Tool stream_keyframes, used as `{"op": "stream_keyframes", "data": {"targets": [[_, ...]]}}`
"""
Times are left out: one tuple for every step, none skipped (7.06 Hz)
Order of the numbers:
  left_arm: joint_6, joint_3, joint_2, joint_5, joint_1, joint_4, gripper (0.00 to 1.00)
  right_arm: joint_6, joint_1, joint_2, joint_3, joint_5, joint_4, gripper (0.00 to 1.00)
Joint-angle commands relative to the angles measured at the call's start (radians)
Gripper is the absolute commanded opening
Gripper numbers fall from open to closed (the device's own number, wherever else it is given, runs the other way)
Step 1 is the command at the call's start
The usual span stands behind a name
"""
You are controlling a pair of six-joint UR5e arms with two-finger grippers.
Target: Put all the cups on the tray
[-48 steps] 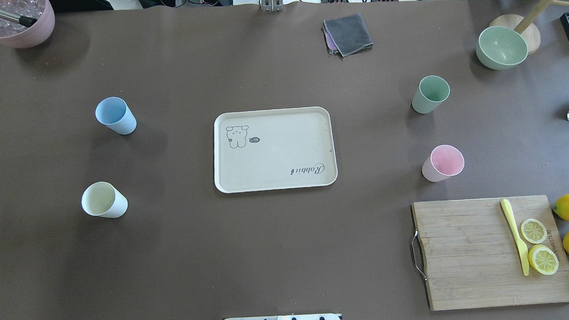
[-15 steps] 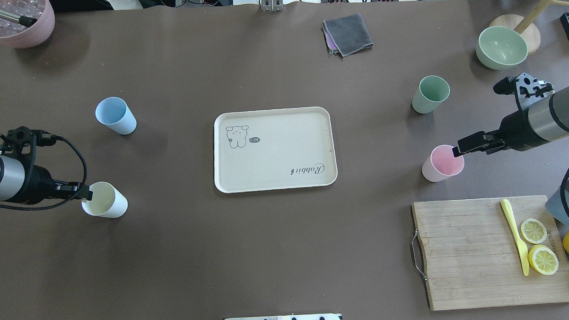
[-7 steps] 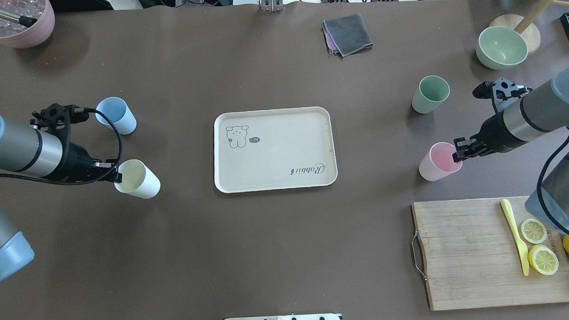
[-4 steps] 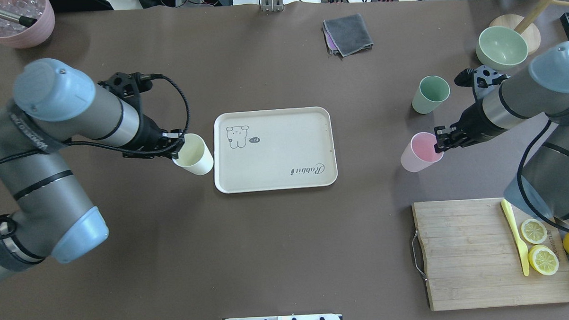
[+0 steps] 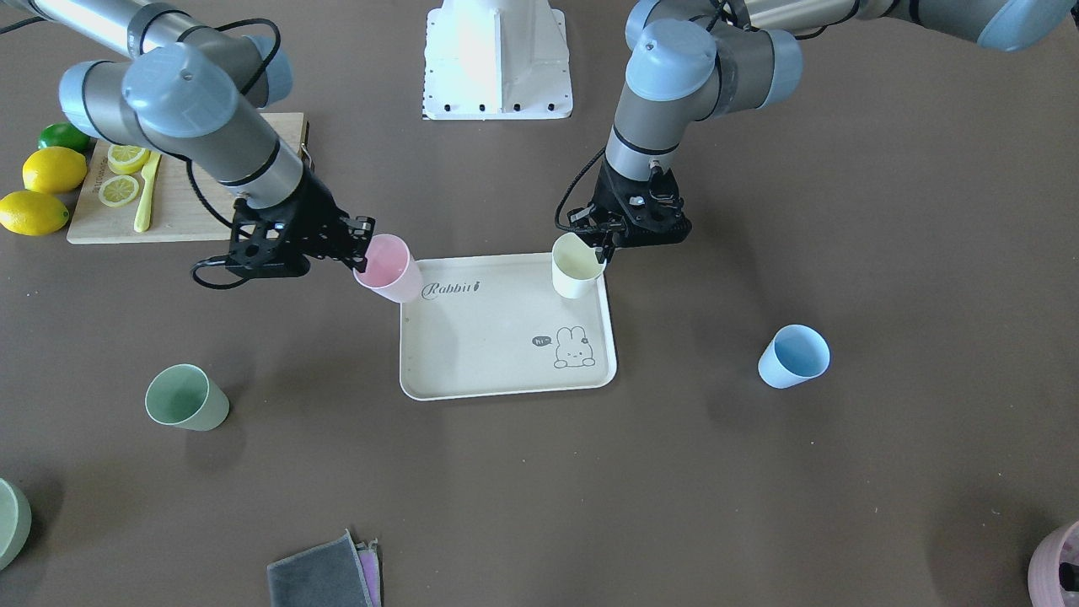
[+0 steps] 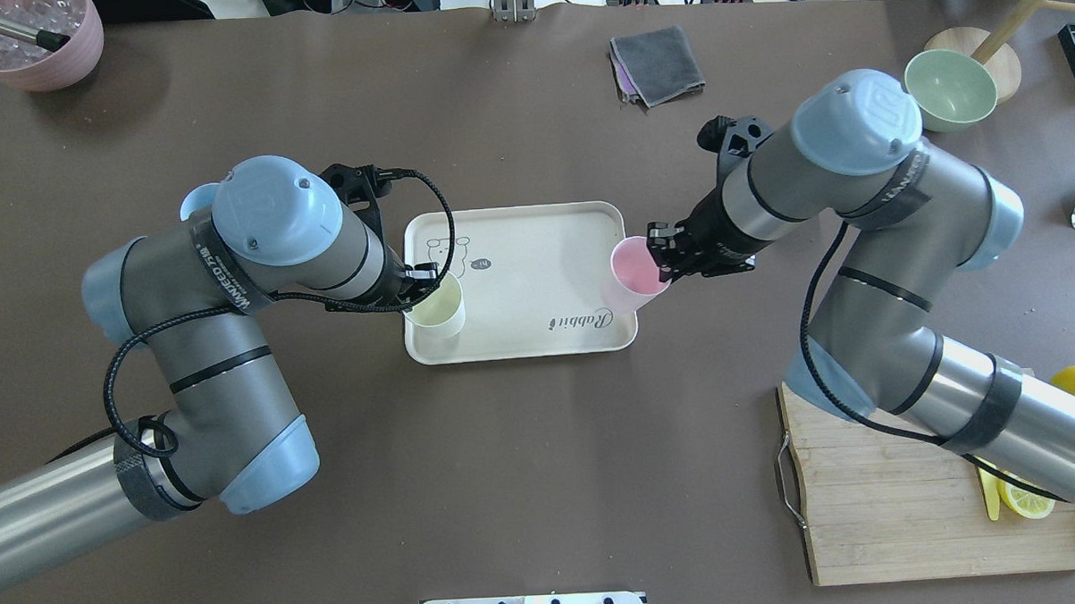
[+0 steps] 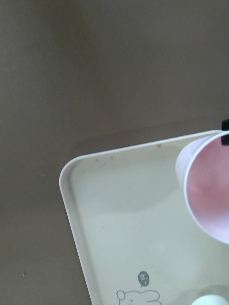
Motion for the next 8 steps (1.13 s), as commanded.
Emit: {"op": "stream_keyframes", "data": {"targets": [[0.001, 0.017, -0.001, 0.002, 0.006, -0.016, 0.13, 0.059, -0.071, 0.057, -0.039, -0.076, -0.001, 0.00], [0.013, 0.006, 0.004, 0.002, 0.003, -0.016, 0.97, 0.059, -0.093, 0.057, -0.048, -0.118, -0.001, 0.00], [0.054, -0.012, 0.007, -0.007, -0.030, -0.006, 0.98, 0.059, -0.093, 0.060, -0.051, -0.120, -0.001, 0.53], [0.202, -0.037, 0.034, -0.040, -0.099, 0.010, 0.98, 0.059, -0.093, 0.060, -0.048, -0.122, -0.001, 1.00], [0.336, -0.064, 0.099, -0.126, -0.200, 0.028, 0.98, 0.059, -0.084, 0.058, -0.036, -0.117, -0.001, 1.00], [0.489, -0.062, 0.163, -0.186, -0.301, 0.028, 0.98, 0.058, -0.050, 0.051, -0.005, -0.099, -0.027, 1.00], [0.627, -0.054, 0.221, -0.200, -0.382, 0.030, 0.98, 0.040, 0.021, 0.048, 0.036, -0.032, -0.118, 1.00], [0.686, -0.010, 0.239, -0.217, -0.433, 0.019, 0.98, -0.023, 0.109, 0.037, 0.049, 0.032, -0.160, 1.00]]}}
